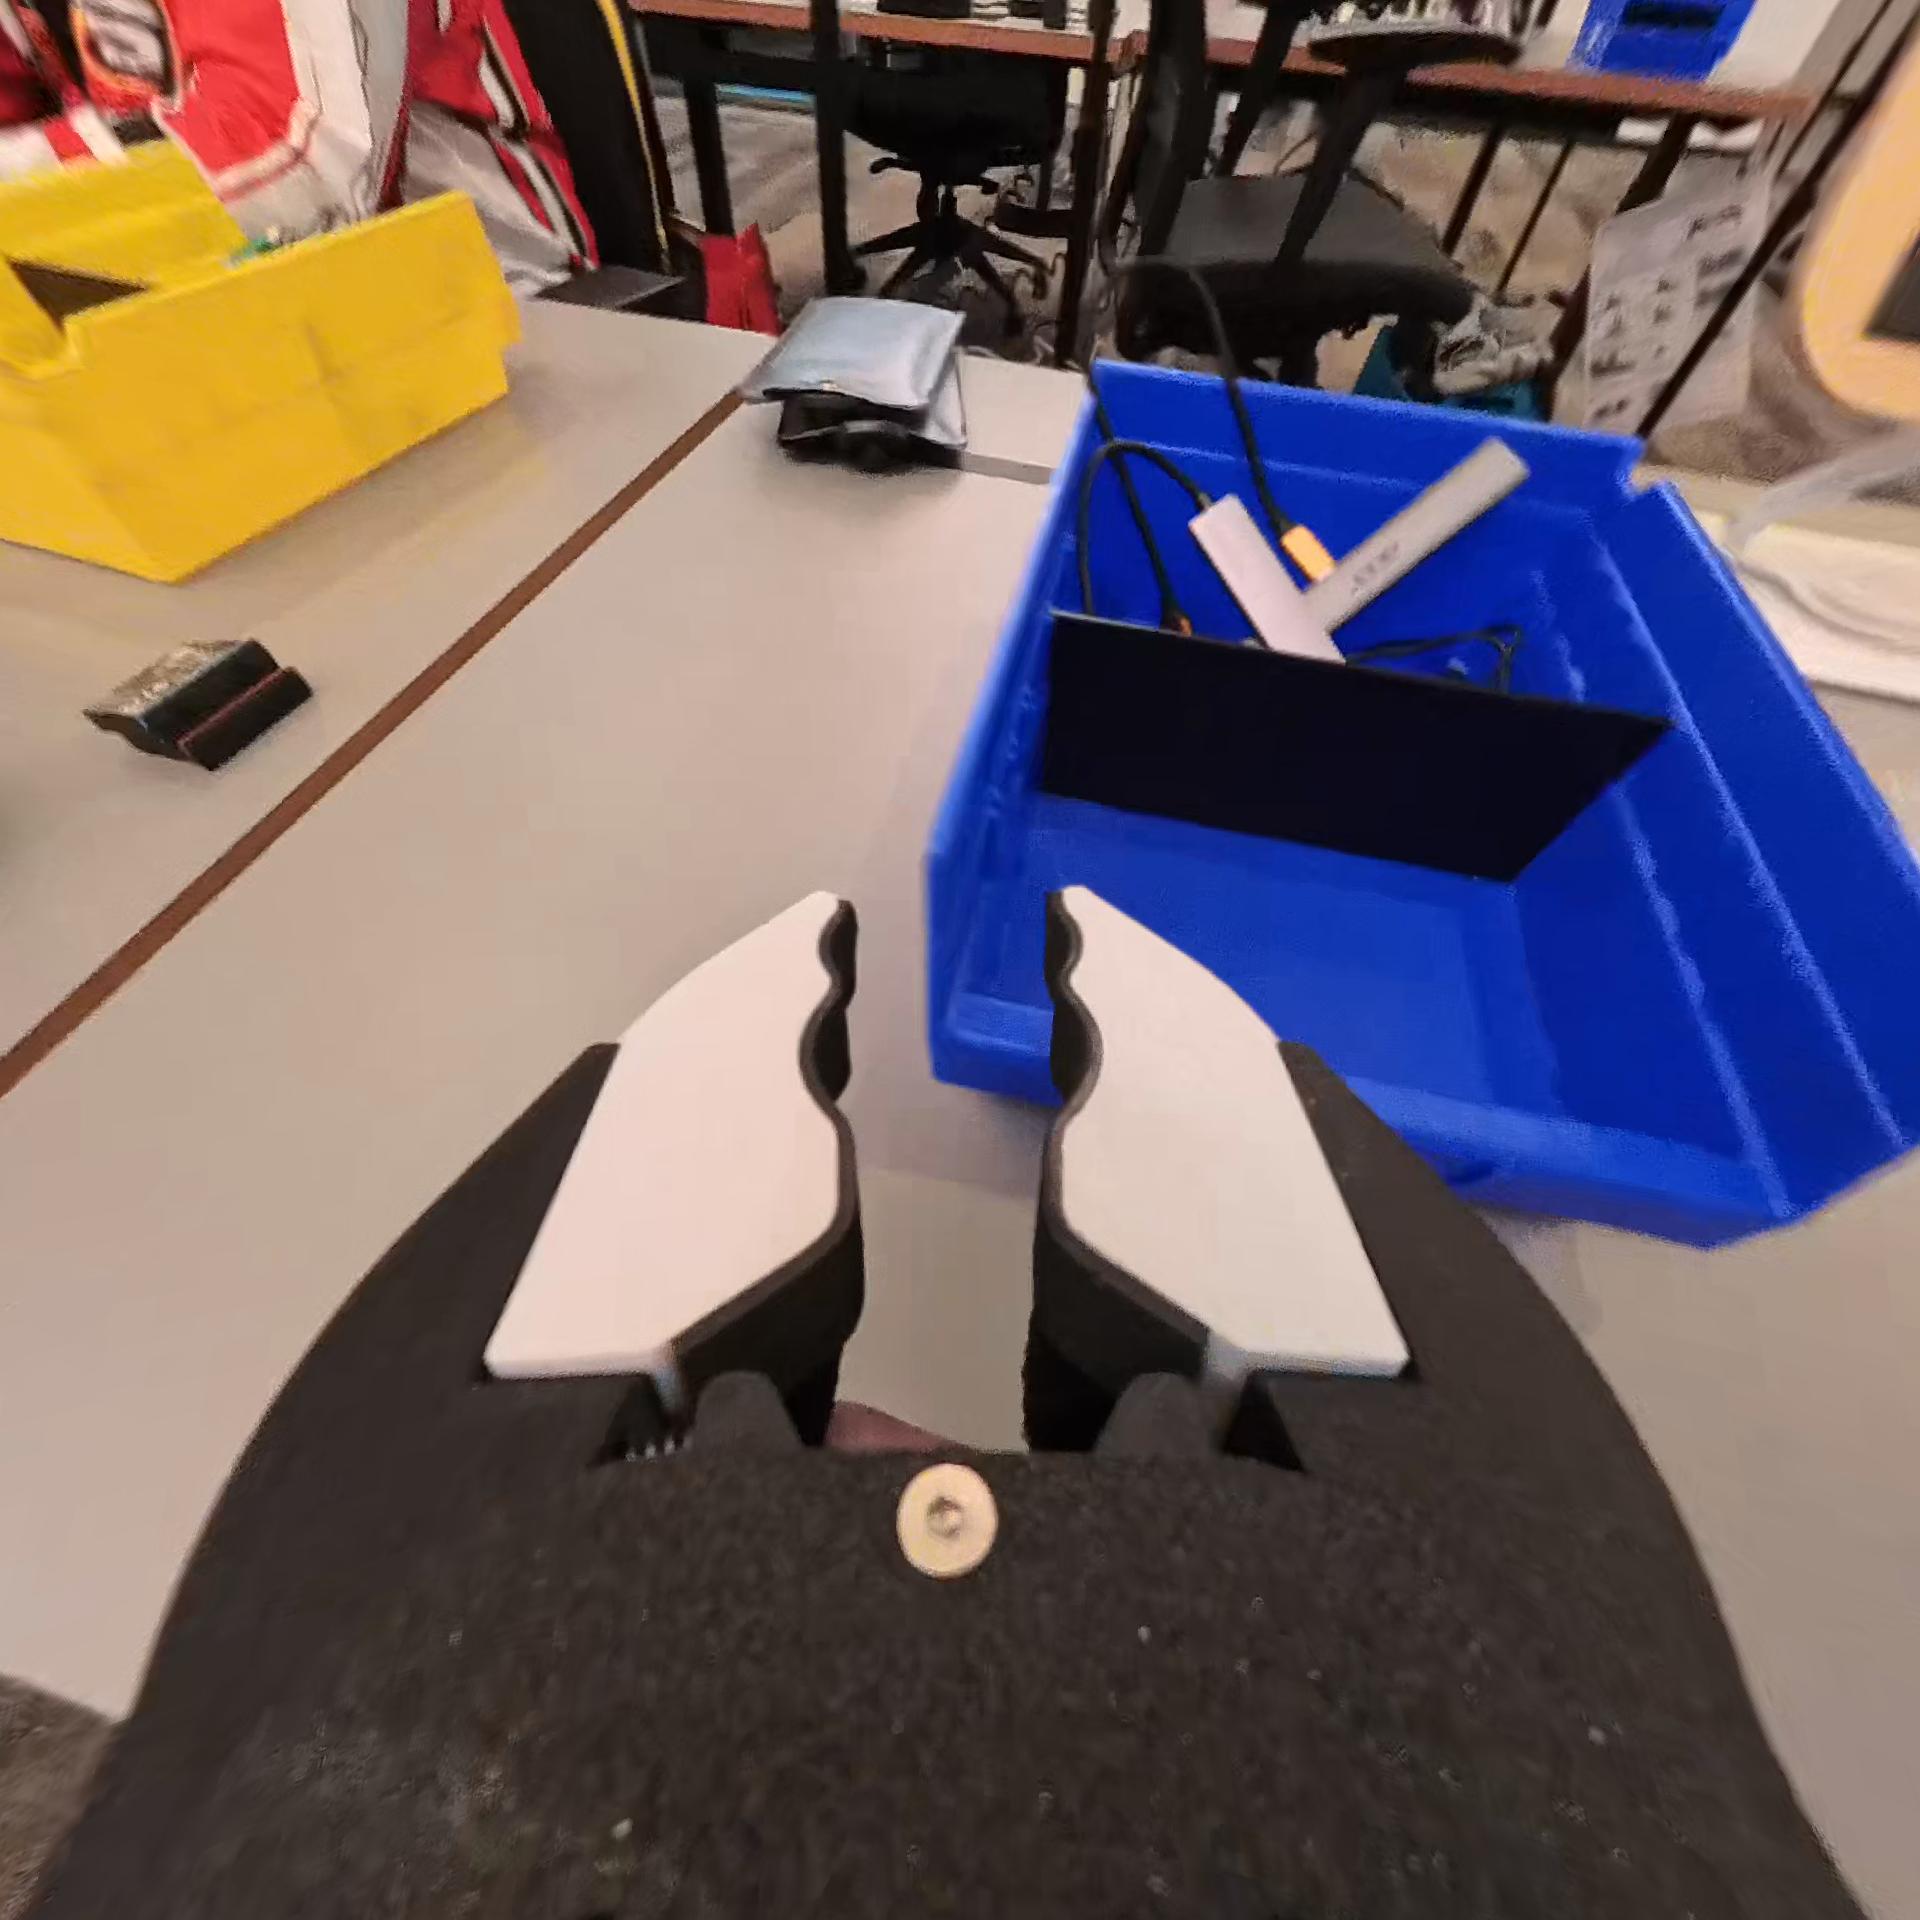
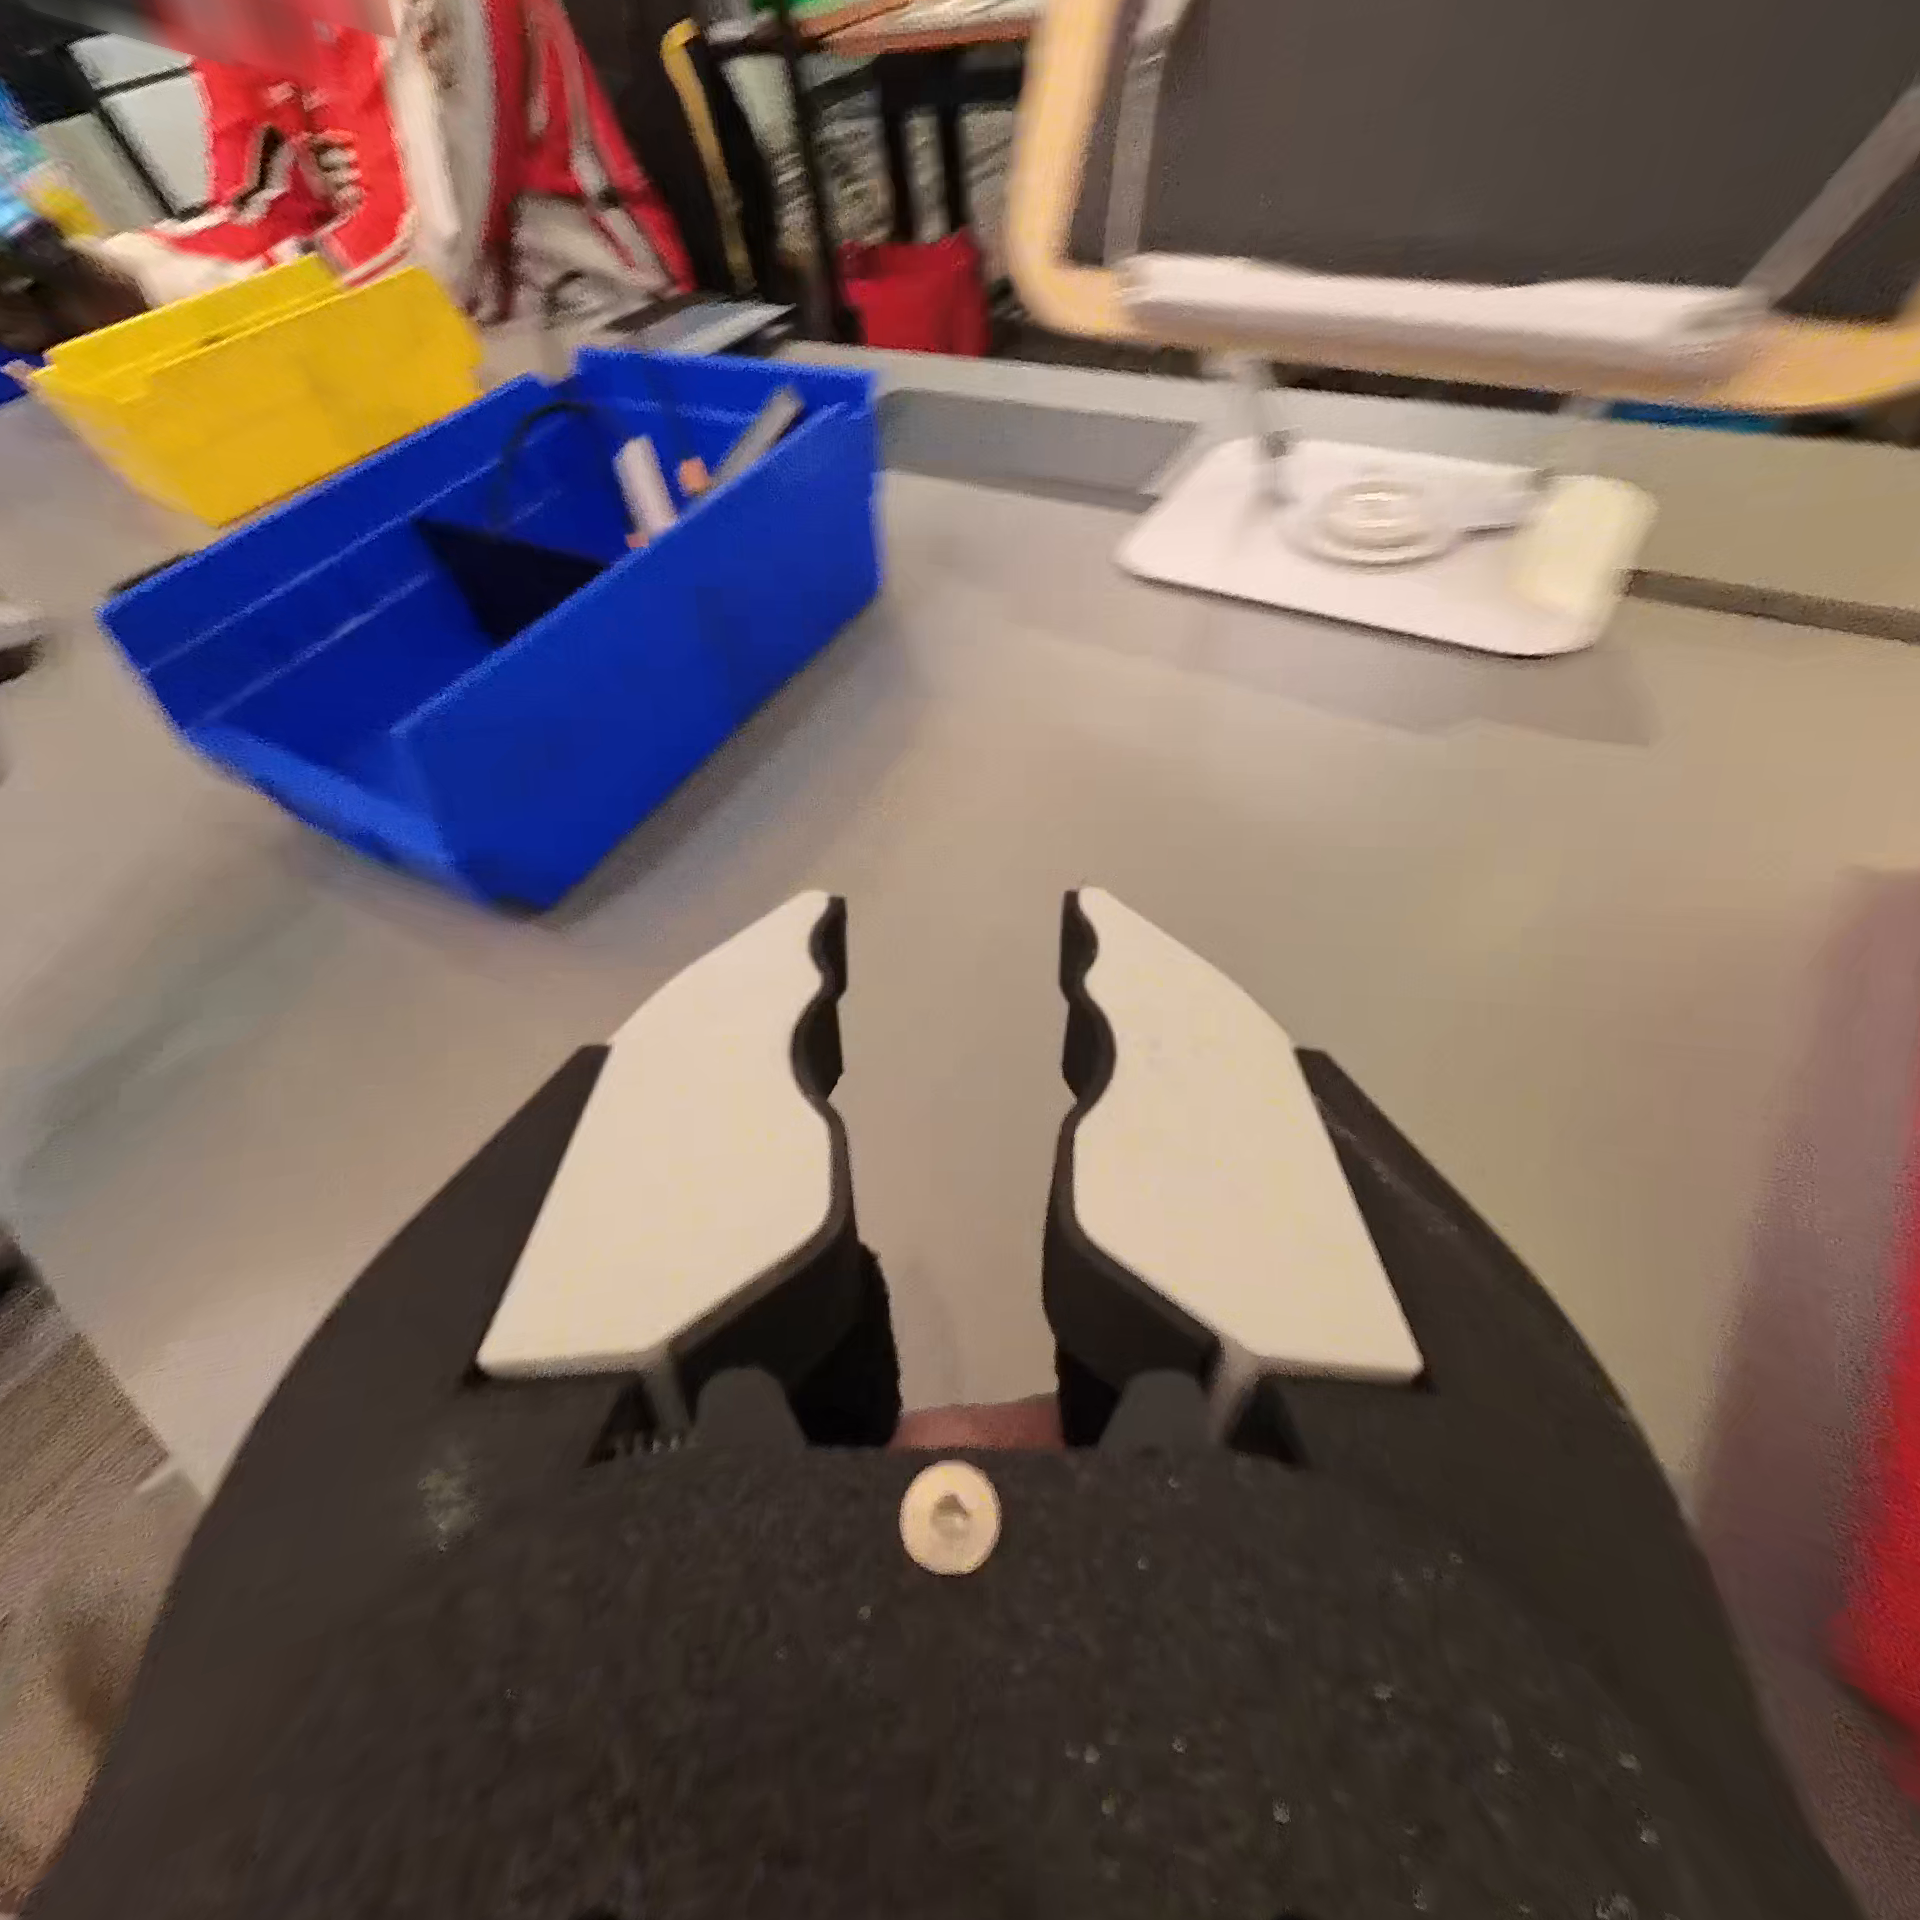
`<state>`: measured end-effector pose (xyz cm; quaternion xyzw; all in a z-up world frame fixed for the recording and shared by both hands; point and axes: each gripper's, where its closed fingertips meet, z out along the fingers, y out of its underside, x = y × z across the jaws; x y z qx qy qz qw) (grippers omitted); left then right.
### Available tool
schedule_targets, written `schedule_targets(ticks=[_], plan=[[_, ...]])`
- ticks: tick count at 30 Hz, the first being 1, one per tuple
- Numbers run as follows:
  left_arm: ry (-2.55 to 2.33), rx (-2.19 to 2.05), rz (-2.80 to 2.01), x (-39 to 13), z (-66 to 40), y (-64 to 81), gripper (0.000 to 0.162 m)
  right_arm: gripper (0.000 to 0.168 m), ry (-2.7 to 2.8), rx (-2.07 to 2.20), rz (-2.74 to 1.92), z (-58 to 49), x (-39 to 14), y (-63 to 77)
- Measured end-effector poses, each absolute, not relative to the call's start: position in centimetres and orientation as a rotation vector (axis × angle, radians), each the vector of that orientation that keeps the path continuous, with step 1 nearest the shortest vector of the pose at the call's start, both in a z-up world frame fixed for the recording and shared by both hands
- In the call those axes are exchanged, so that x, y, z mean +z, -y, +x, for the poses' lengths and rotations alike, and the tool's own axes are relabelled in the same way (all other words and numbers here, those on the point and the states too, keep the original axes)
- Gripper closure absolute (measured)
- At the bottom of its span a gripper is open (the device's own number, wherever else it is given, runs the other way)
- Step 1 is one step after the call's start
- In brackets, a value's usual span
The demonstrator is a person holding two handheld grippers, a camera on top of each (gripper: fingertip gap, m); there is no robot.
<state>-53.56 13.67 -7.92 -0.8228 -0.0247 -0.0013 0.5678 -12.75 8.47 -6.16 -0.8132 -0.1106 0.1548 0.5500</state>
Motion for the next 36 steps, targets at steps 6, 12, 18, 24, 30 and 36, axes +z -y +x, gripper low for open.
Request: schedule_targets(ticks=[6, 12, 18, 24, 30, 36], plan=[[-0.261, -0.069, -2.005, -10.8, -41.7, -10.4, 0.128, 0.13, -0.097, 0.351, -1.846, 3.2, -3.8, -2.6], [-0.329, -0.196, -1.976, -11.8, -37.5, -10.0, 0.131, 0.131, -0.287, -0.178, -1.883, 16.7, -9.2, 0.8], [-0.253, -0.23, -1.943, -11.3, -40.6, -11.3, 0.131, 0.134, -0.304, -0.226, -1.812, 17.0, -11.6, 1.1], [-0.202, -0.149, -1.92, -10.7, -43.4, -11.9, 0.131, 0.135, -0.165, -0.288, -1.729, 16.1, -9.5, -0.1], [-0.179, -0.285, -1.936, -10.8, -42.5, -11.4, 0.131, 0.136, -0.176, -0.264, -1.743, 15.7, -9.9, 0.0], [-0.21, -0.317, -1.969, -11.5, -41.8, -11.4, 0.13, 0.139, -0.177, -0.28, -1.756, 15.8, -10.0, 0.2]])
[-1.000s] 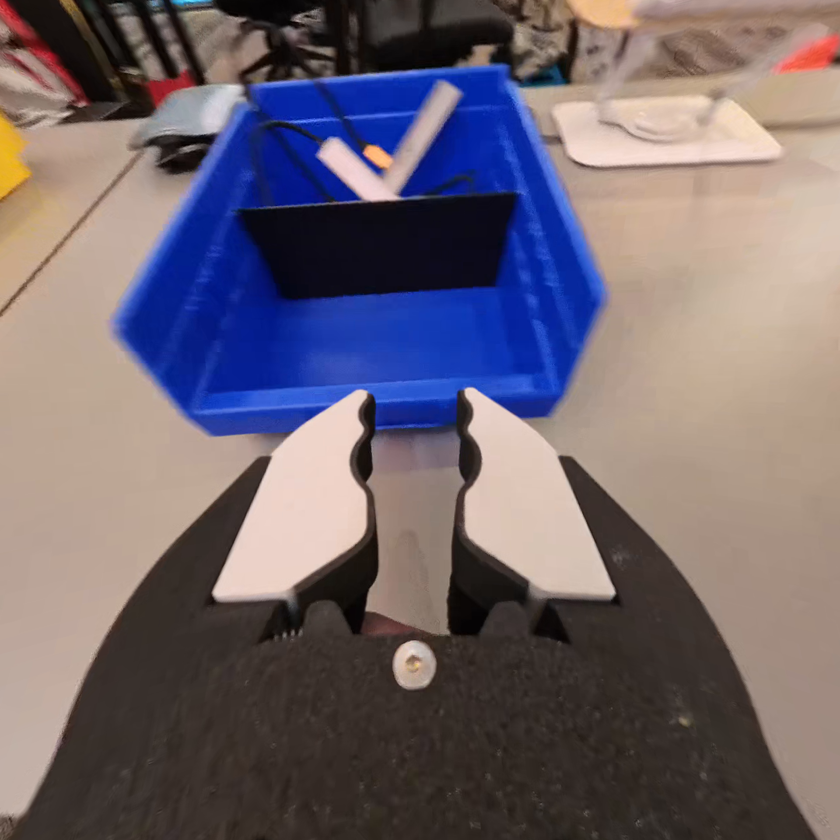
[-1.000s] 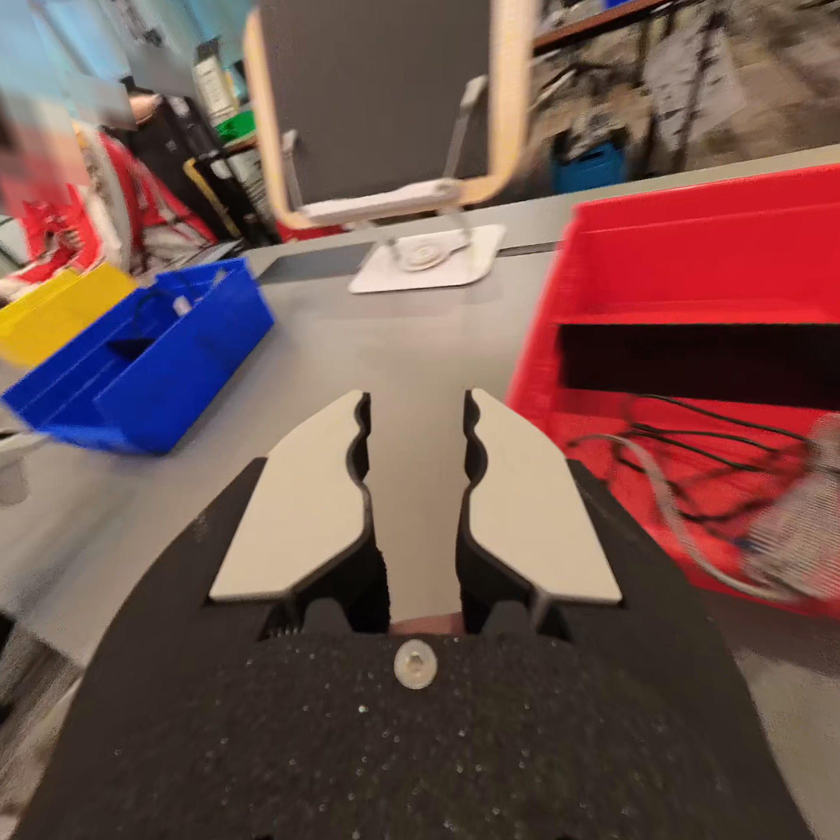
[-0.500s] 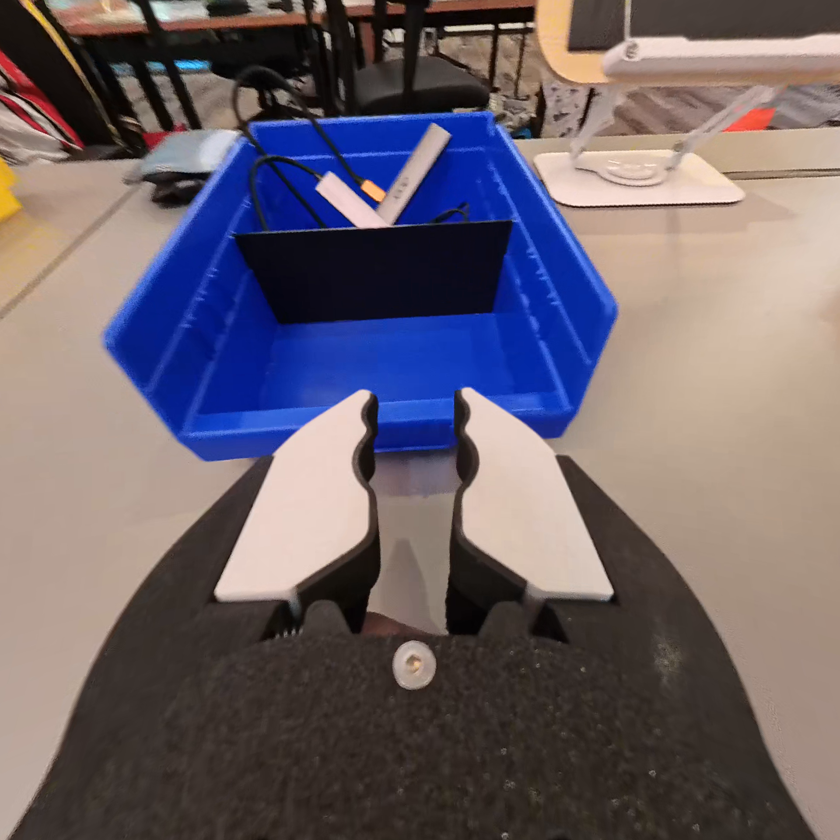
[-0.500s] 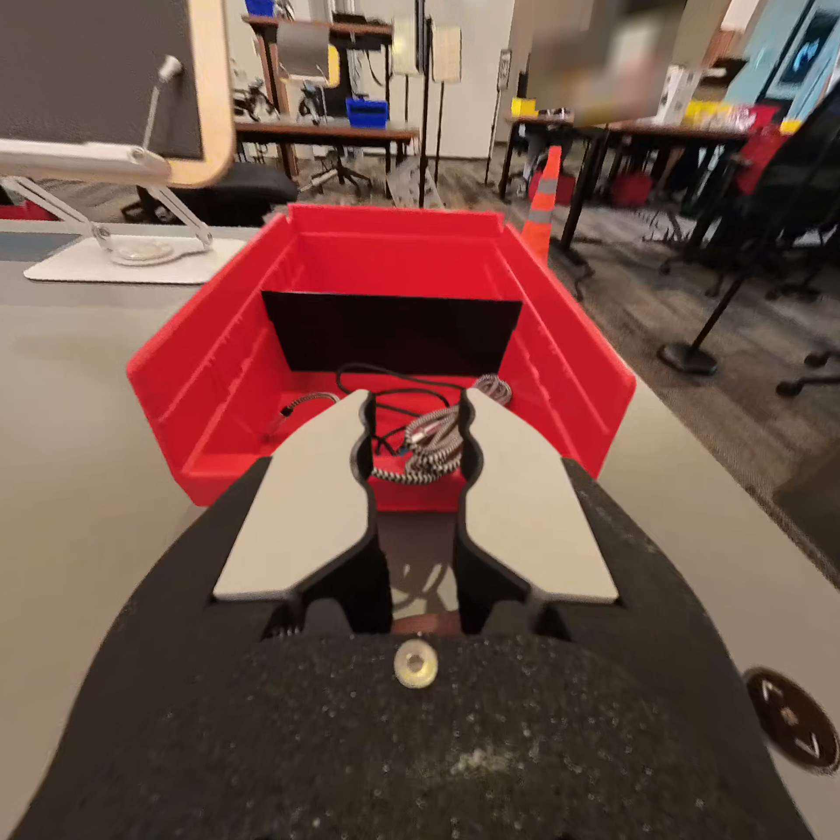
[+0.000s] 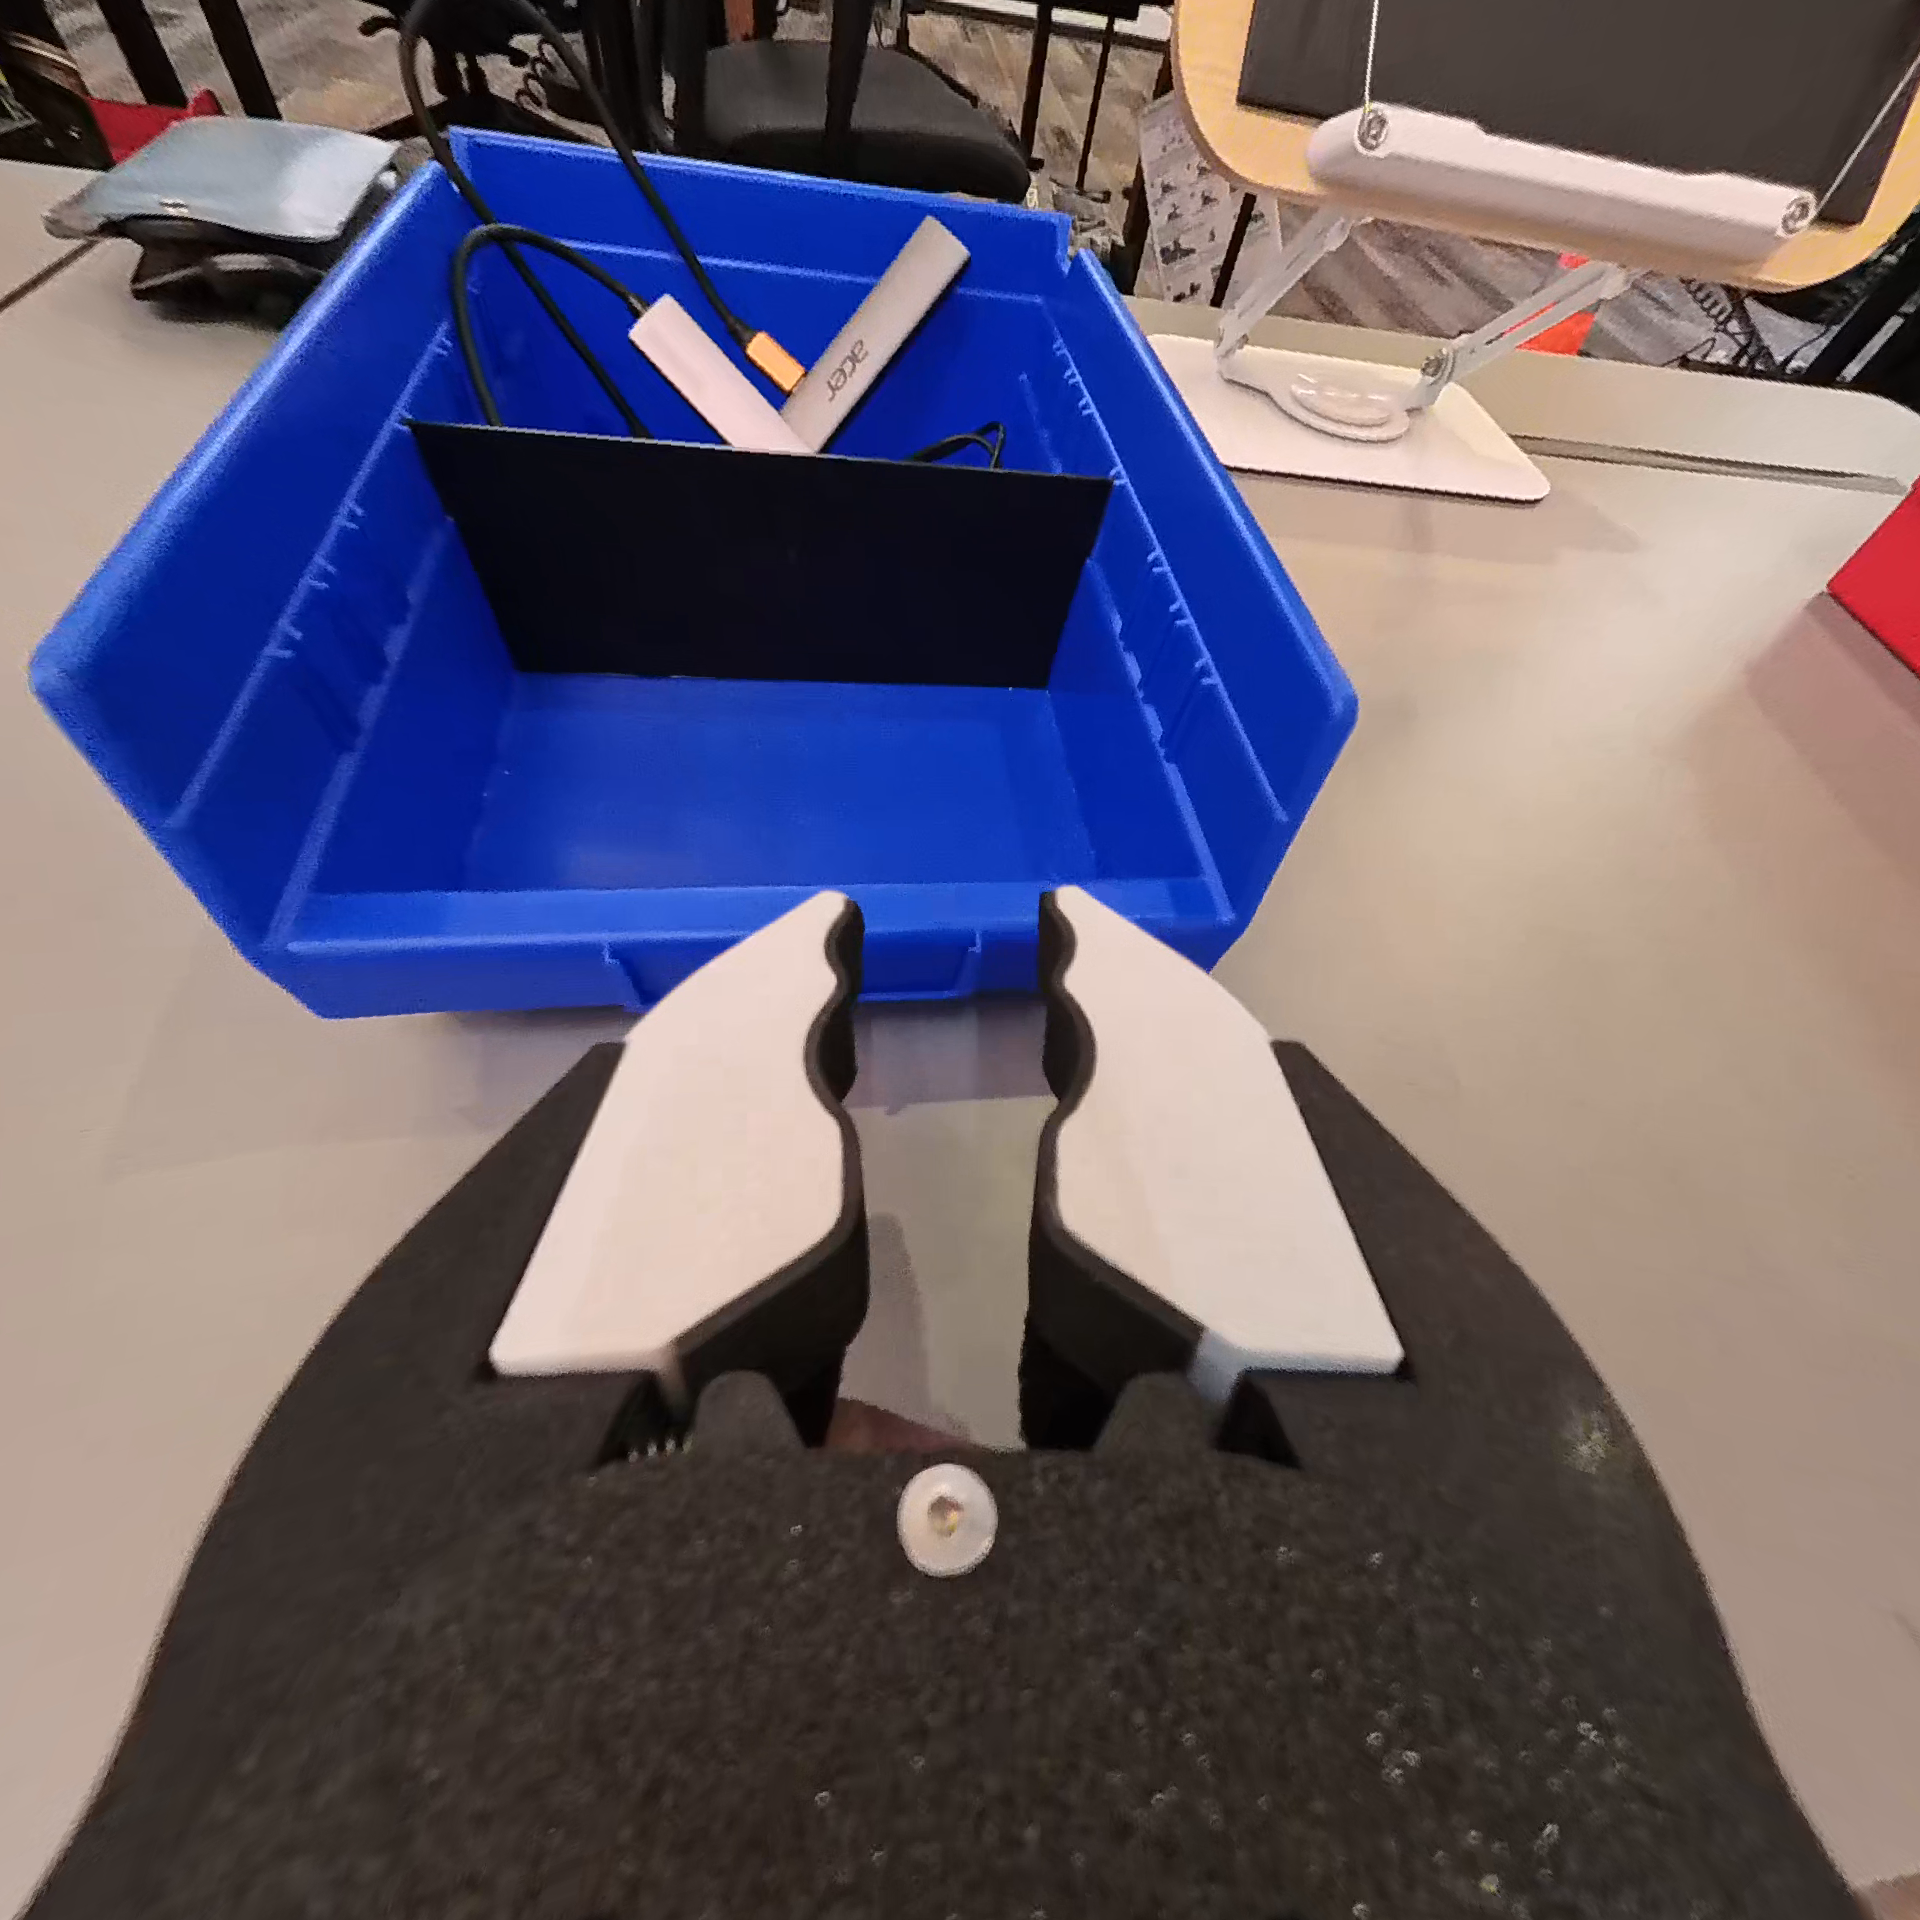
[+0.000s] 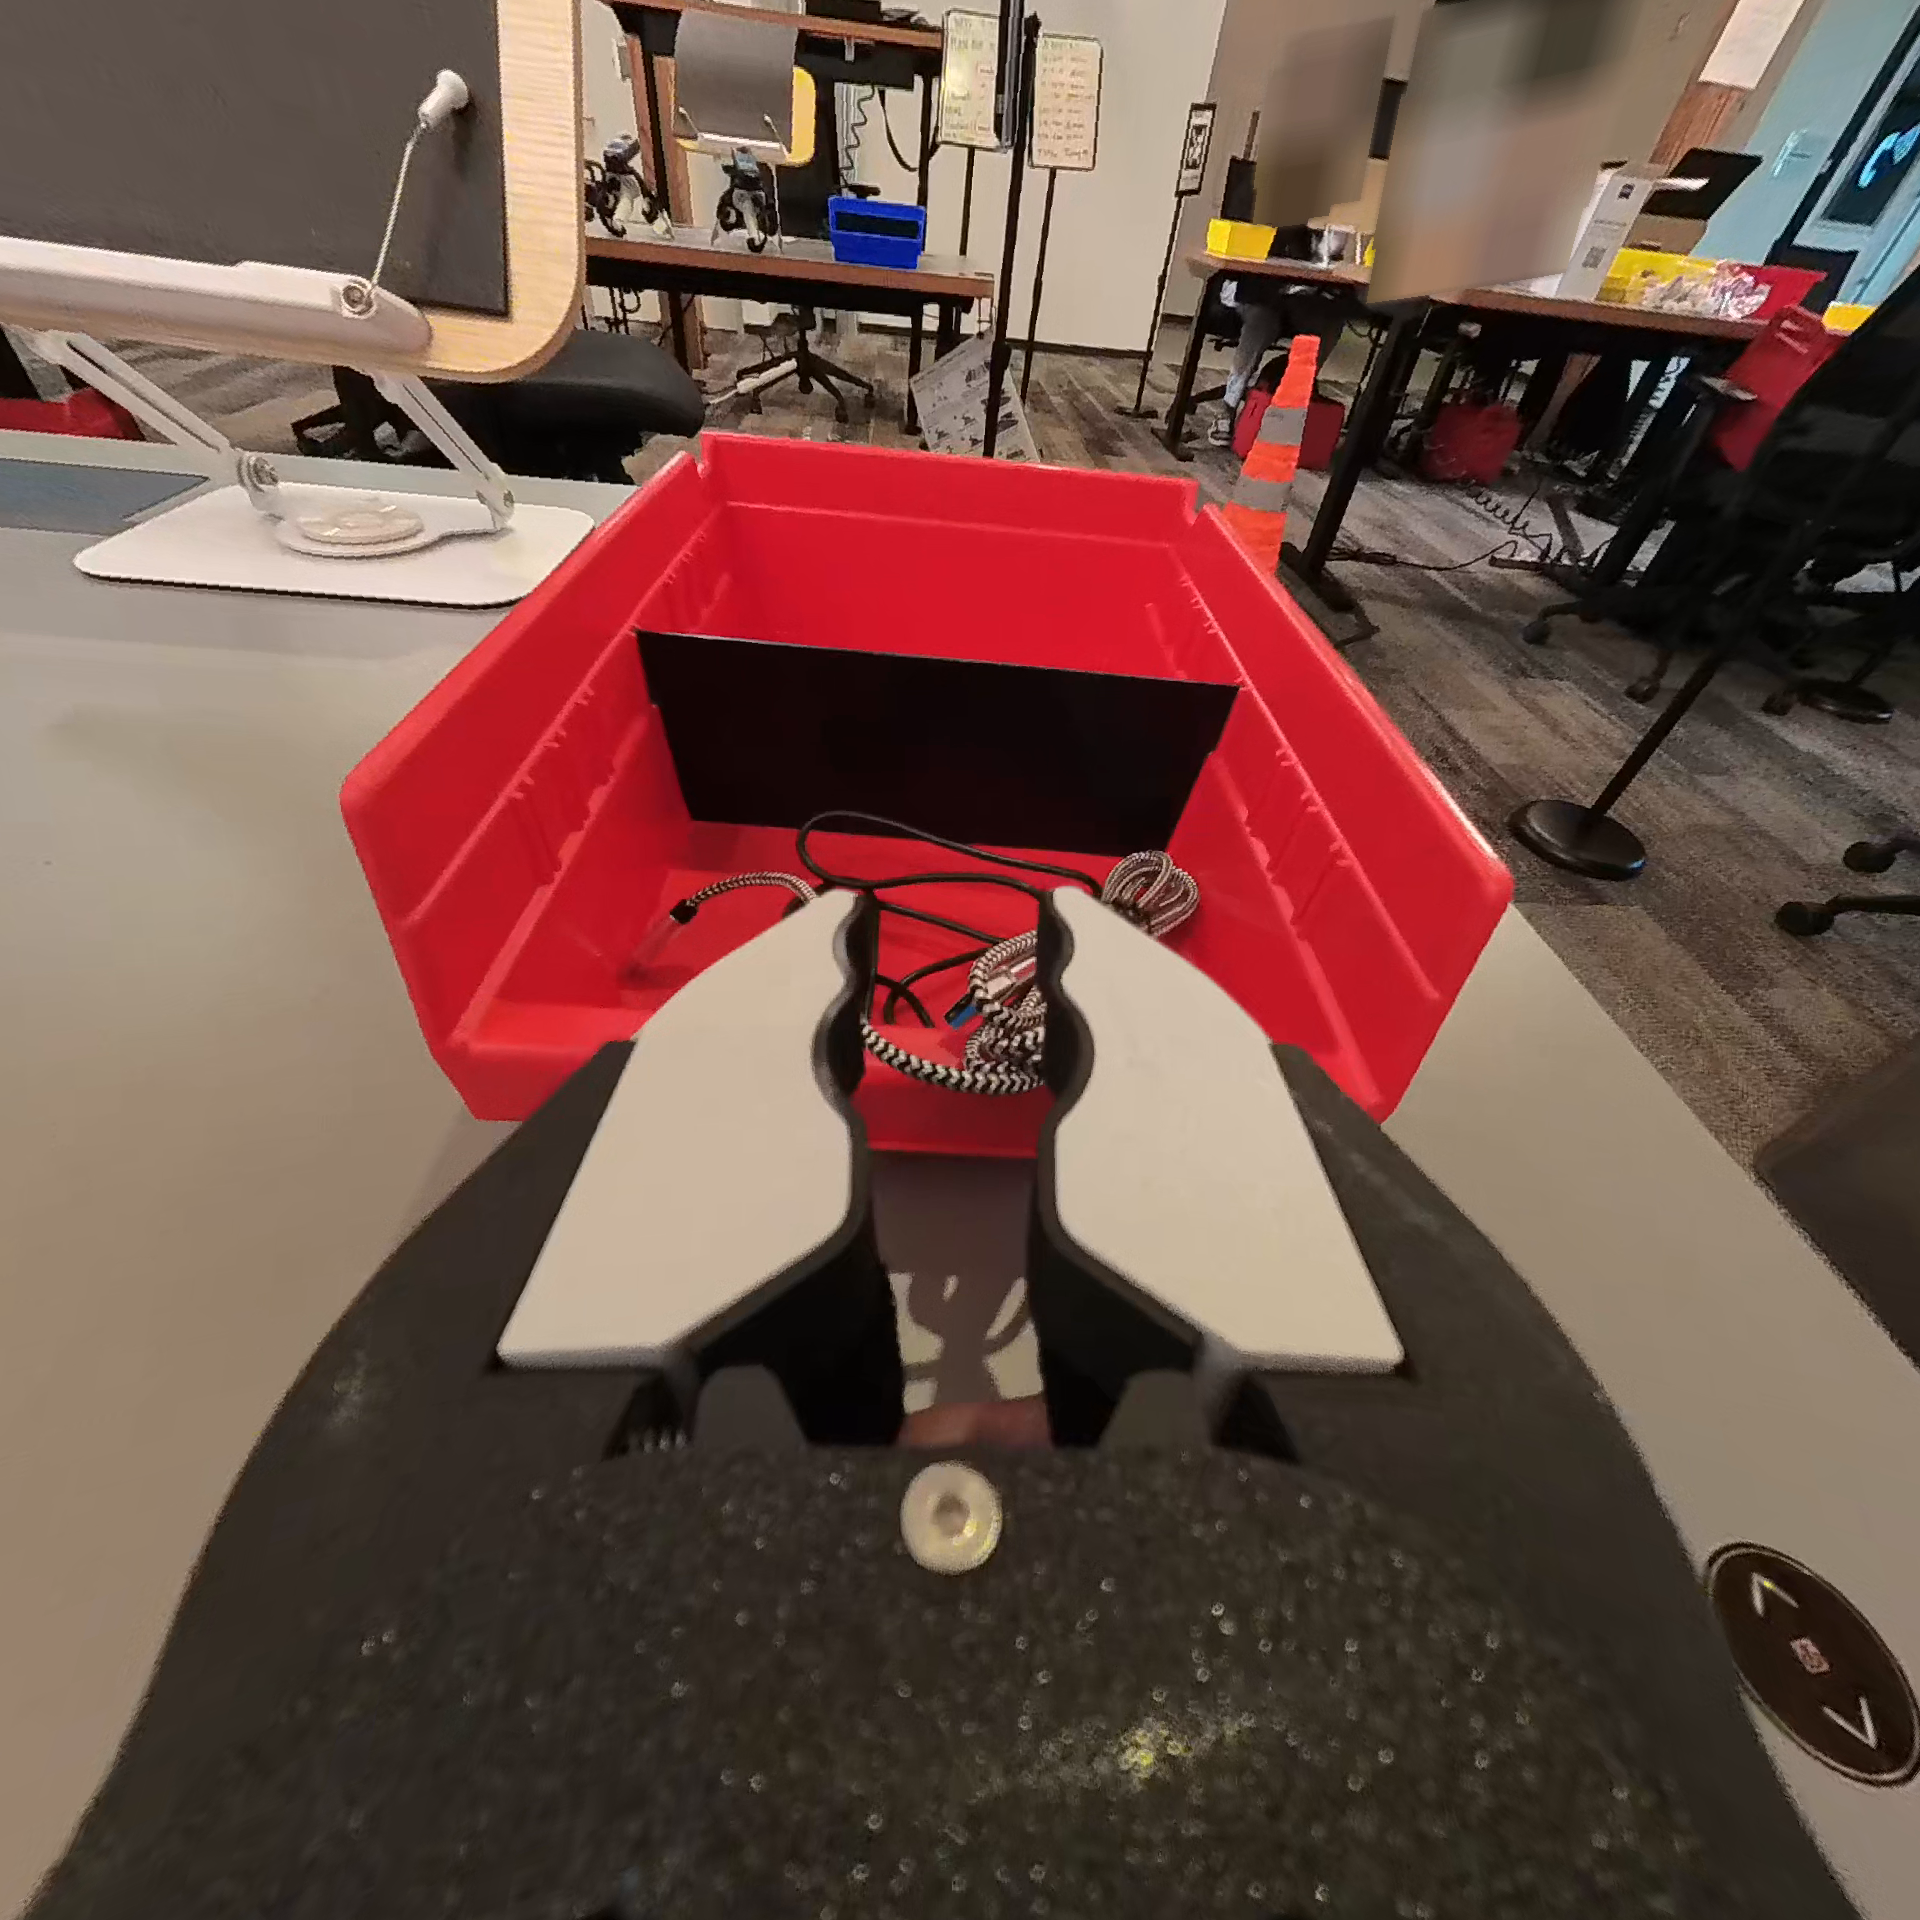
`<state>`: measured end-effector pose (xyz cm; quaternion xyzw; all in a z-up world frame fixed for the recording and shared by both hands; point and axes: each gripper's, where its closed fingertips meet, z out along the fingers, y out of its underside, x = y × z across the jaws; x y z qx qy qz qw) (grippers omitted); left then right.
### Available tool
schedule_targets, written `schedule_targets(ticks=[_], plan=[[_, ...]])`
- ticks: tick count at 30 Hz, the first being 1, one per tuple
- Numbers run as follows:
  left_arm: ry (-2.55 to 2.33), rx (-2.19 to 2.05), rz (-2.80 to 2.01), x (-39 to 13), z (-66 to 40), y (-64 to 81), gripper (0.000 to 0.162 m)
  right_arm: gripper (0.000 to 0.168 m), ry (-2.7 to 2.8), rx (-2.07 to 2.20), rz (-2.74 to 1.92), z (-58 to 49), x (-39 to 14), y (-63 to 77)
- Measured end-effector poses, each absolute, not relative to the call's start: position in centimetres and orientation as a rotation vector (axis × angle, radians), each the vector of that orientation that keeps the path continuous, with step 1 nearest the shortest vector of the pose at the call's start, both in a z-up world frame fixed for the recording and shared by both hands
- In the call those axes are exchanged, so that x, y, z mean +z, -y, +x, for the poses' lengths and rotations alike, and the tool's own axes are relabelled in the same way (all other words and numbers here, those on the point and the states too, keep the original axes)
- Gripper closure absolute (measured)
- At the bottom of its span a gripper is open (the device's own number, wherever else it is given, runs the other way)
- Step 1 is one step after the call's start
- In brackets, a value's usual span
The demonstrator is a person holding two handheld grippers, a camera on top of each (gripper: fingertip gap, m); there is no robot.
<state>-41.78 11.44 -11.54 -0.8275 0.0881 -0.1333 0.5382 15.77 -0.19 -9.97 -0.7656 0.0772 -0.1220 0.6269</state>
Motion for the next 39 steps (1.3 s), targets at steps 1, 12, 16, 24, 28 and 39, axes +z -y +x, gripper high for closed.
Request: schedule_targets(ticks=[1, 12, 16, 24, 28, 39], plan=[[-0.214, -0.326, -1.976, -11.7, -41.6, -11.4, 0.13, 0.139, -0.182, -0.273, -1.758, 15.8, -10.0, 0.2], [-0.382, -0.515, -2.056, -9.3, -38.5, -13.1, 0.123, 0.14, -0.203, -0.281, -1.751, 16.5, -9.8, 0.6], [-0.749, -0.274, -2.037, -7.2, -38.5, -18.0, 0.124, 0.14, -0.2, -0.268, -1.752, 16.6, -9.8, 0.2], [-1.062, -0.06, -2.157, -9.2, -37.2, -31.9, 0.123, 0.141, -0.181, -0.279, -1.754, 16.3, -9.7, 0.1], [-1.152, 0.108, -2.246, -12.4, -37.1, -36.8, 0.113, 0.141, -0.189, -0.289, -1.759, 16.3, -9.9, 0.4], [-1.097, 0.198, -2.055, -8.0, -37.6, -38.9, 0.138, 0.141, -0.215, -0.253, -1.785, 16.7, -10.7, -0.3]])
